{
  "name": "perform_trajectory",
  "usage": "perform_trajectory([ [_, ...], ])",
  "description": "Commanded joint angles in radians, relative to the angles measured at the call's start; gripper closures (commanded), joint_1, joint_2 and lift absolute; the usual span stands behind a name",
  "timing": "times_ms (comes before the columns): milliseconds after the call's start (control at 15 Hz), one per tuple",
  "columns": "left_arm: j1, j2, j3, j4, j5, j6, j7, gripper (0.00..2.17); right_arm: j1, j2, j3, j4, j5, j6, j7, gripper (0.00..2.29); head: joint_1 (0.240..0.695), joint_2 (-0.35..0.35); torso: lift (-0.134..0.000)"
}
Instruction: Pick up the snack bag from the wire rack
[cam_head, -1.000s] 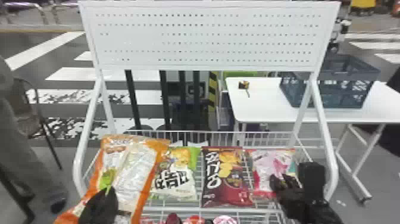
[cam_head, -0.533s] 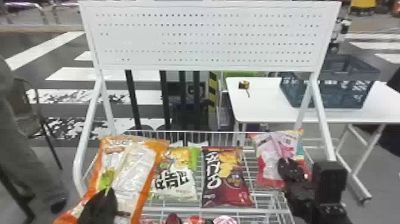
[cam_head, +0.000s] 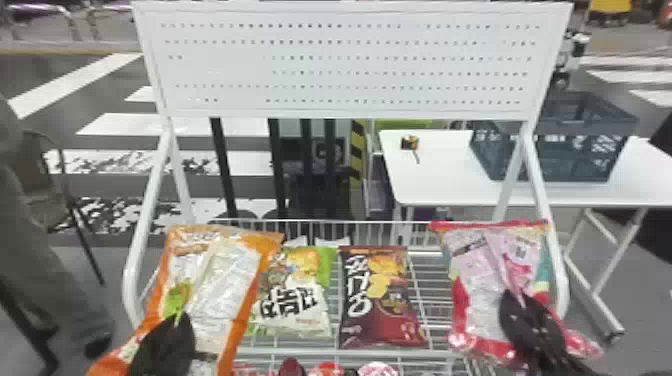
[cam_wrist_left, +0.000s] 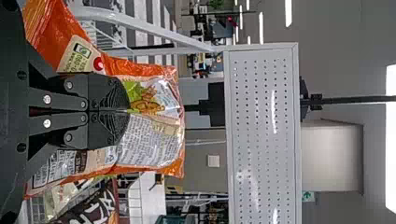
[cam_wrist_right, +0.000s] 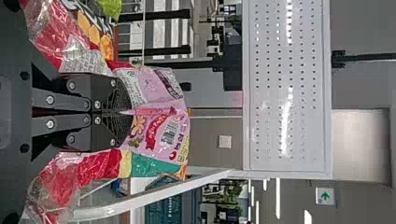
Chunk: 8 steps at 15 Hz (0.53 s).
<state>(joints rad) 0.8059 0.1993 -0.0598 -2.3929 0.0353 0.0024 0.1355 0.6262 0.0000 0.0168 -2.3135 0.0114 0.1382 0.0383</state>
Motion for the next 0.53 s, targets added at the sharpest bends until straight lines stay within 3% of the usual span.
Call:
perform_trajectory([
  [0,-0.001,0.003,0.001,0.001,0.000,-0.003,0.003,1.88,0.110,0.001,-0.014,-0.047,-0.039,-0.071,0.002,2.12,0.499,0.000,0.000],
  [467,0.001,0.003,0.006,0.004,0.003,-0.006,0.009,1.88,0.225,0.001,-0.011,-0.116,-0.050,-0.111,0.011,2.12,0.499,0.000,0.000],
])
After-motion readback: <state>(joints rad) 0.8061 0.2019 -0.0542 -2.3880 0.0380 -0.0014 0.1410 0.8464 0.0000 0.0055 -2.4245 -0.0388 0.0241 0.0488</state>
